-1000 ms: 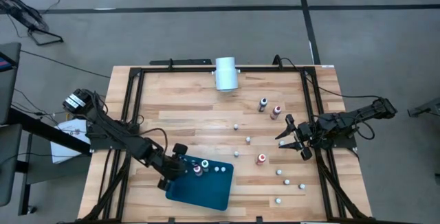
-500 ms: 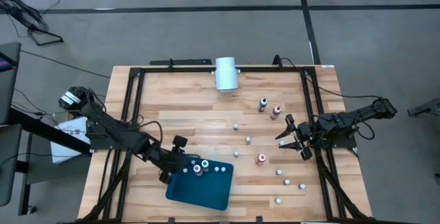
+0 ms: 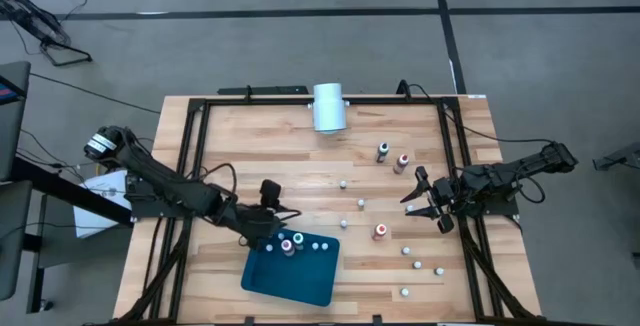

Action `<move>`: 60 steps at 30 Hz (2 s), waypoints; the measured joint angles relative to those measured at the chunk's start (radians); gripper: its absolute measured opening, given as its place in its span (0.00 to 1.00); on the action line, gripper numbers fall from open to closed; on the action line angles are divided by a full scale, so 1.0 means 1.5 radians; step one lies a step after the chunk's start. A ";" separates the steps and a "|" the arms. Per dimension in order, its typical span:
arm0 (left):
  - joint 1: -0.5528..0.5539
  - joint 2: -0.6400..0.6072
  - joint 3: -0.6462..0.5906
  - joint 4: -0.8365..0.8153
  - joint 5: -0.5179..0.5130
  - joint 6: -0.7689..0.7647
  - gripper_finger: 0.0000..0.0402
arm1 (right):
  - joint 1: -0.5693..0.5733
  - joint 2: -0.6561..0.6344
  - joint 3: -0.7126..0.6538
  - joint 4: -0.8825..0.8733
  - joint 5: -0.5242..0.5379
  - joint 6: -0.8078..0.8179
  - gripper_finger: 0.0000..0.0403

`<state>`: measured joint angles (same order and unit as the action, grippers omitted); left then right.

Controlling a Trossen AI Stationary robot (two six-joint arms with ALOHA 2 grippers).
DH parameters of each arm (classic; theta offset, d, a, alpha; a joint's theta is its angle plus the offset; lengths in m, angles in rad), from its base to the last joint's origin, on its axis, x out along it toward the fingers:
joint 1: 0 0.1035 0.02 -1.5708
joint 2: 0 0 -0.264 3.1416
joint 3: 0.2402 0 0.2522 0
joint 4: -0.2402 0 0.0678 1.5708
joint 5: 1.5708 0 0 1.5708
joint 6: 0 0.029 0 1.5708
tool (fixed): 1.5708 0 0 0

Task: Pick & Place food coloring
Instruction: Put the small black food coloring bottle into the blue bin

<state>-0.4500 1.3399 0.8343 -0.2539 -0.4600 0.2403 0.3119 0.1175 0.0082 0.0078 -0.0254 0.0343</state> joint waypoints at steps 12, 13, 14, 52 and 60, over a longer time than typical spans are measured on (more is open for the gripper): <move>0.142 0.111 0.123 0.022 0.079 0.093 0.42 | 0.000 0.000 0.000 0.000 0.000 0.000 0.39; 0.158 0.128 0.136 0.023 0.094 0.102 0.42 | 0.000 0.000 0.000 0.000 0.000 0.000 0.39; 0.174 0.144 0.148 0.023 0.109 0.112 0.42 | 0.000 0.000 0.000 0.000 0.000 0.000 0.39; 0.388 0.486 0.452 -0.097 0.340 0.252 0.42 | 0.000 0.000 0.000 0.003 0.000 0.000 0.39; 0.387 0.484 0.454 -0.114 0.358 0.251 0.42 | 0.000 0.004 0.000 0.001 0.000 0.000 0.39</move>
<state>0.1308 2.0659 1.5146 -0.4250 0.0764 0.6163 0.3116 0.1242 0.0078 0.0090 -0.0248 0.0345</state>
